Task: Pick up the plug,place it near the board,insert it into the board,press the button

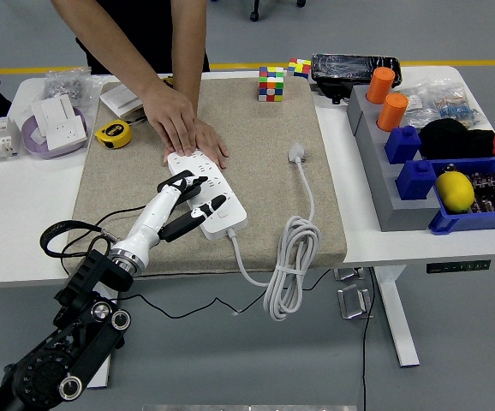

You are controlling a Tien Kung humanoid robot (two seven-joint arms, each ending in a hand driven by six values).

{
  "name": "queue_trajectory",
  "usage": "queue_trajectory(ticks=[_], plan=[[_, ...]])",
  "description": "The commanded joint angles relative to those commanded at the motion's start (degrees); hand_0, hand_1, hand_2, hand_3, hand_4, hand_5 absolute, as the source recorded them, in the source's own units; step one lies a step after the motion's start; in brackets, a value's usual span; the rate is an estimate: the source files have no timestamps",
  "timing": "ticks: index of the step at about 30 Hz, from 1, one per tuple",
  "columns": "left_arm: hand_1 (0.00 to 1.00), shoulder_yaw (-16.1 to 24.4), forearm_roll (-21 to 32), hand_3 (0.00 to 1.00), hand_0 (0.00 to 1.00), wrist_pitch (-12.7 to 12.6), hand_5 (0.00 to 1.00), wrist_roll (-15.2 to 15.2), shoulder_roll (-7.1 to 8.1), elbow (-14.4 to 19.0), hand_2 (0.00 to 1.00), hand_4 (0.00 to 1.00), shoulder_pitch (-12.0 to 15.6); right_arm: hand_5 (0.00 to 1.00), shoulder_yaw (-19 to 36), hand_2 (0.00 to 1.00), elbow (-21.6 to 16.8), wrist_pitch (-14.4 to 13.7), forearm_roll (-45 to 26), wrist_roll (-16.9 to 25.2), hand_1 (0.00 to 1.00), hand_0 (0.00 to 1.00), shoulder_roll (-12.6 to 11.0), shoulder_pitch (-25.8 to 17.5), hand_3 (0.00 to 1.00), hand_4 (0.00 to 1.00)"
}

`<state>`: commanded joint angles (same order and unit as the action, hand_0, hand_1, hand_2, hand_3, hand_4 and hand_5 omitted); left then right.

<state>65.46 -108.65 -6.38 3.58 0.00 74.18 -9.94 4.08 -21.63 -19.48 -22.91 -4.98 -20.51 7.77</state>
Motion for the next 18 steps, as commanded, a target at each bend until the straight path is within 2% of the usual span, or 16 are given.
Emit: queue_trajectory(ticks=[18], plan=[[0.950,-0.8,-1.6,0.878,0.981,0.1,0.998,-0.1,0.00,-1.2,0.901,0.998,-3.1,0.998,0.2,0.829,-0.1,0.0,0.0,0.0,0.859,0.859,-0.1,0.2,0.830,0.998]])
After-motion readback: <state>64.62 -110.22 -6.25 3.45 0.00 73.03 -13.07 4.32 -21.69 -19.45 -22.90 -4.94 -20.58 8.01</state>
